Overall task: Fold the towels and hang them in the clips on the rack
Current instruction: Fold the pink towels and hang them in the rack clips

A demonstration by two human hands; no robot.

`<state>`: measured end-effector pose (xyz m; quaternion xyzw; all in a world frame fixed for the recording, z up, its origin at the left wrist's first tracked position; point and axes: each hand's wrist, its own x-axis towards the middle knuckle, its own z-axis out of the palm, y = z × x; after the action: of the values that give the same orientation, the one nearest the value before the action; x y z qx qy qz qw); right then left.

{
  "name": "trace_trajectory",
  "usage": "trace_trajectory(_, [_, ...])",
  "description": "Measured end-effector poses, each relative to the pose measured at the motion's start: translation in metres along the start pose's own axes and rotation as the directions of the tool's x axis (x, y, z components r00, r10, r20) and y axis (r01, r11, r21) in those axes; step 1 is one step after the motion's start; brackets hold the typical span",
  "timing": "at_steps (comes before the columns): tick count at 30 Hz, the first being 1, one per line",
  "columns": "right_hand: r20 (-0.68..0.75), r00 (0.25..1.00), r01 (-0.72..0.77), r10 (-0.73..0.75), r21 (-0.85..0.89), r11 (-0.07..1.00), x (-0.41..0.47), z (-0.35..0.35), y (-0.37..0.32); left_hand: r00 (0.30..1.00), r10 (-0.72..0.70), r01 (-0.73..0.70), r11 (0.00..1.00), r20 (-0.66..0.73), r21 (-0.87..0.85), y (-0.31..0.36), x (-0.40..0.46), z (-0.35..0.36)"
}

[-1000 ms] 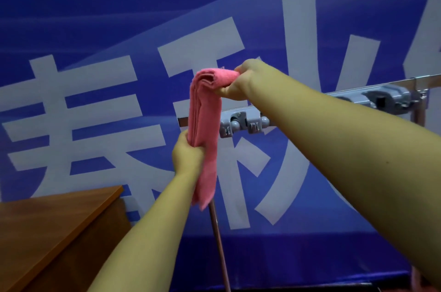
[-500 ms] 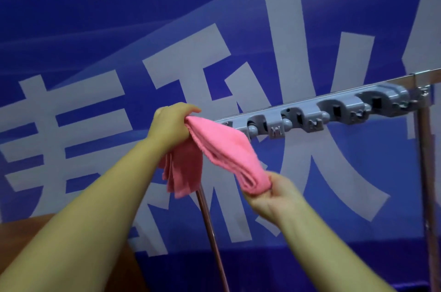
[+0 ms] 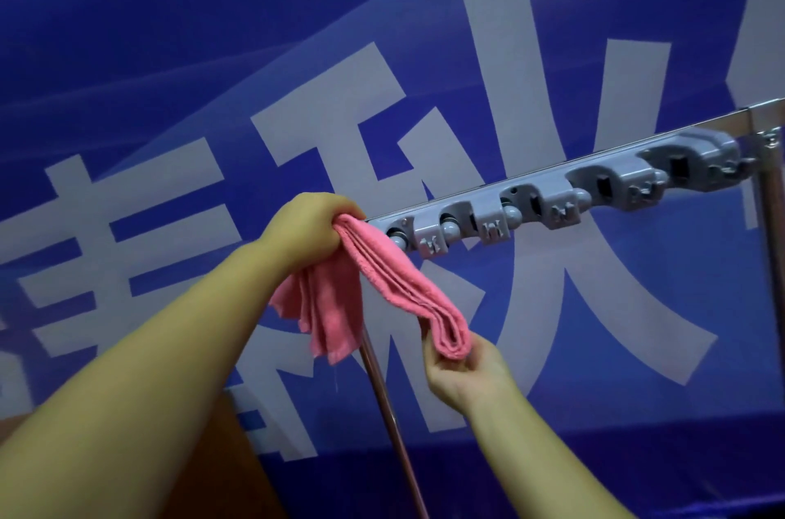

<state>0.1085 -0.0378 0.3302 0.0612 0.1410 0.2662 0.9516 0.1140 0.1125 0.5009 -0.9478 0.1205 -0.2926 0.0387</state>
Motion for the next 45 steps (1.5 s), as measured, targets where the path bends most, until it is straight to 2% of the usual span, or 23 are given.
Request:
trace_trajectory(3, [-0.008,1.0,0.016,-0.015,0.014,1.0,0.009,-0.001,-0.011,0.996,-0.006,0.002,0.999,0.089,0.046,0.005,0.002,0.003])
trace_trajectory(9, [-0.081,0.996,-0.048,0.038,-0.118,0.992,0.023,-0.005,-0.016,0.973,-0.076,0.078,0.997,0.22,0.0,-0.001,-0.01,0.016])
trace_trajectory(11, [-0.081,0.996,-0.054,0.044,-0.123,0.991,0.026,-0.005,-0.016,0.981,-0.091,0.097,0.995,0.172,-0.027,-0.001,-0.011,0.02])
trace_trajectory(15, [-0.012,1.0,0.006,-0.007,-0.041,0.999,0.024,0.0,-0.024,0.994,-0.109,0.109,0.993,-0.014,-0.051,0.004,-0.009,0.022])
trace_trajectory(19, [-0.027,0.999,0.037,-0.037,0.01,0.999,0.027,-0.003,-0.032,0.994,-0.087,0.09,0.995,0.068,-0.045,0.006,-0.01,0.034])
trace_trajectory(23, [-0.075,0.997,0.012,-0.019,-0.091,0.996,0.034,-0.013,-0.027,0.99,-0.103,0.114,0.986,0.092,-0.126,0.003,-0.017,0.041])
trace_trajectory(29, [-0.08,0.996,-0.076,0.044,-0.454,0.888,0.037,-0.026,-0.016,0.97,-0.099,0.154,0.958,0.223,-0.243,-0.003,-0.032,0.053])
trace_trajectory(33, [-0.103,0.993,-0.001,-0.056,-0.485,0.874,0.045,-0.027,-0.019,0.991,-0.056,0.077,0.981,0.12,-0.176,0.004,-0.038,0.049])
trace_trajectory(38, [-0.182,0.975,0.014,-0.129,-0.526,0.85,0.051,-0.035,-0.027,0.999,0.019,-0.015,0.997,0.04,-0.079,0.016,-0.036,0.044])
trace_trajectory(45, [-0.167,0.975,0.016,-0.149,-0.61,0.792,0.048,-0.04,-0.02,0.996,-0.043,0.053,0.99,0.079,-0.128,0.026,-0.031,0.046])
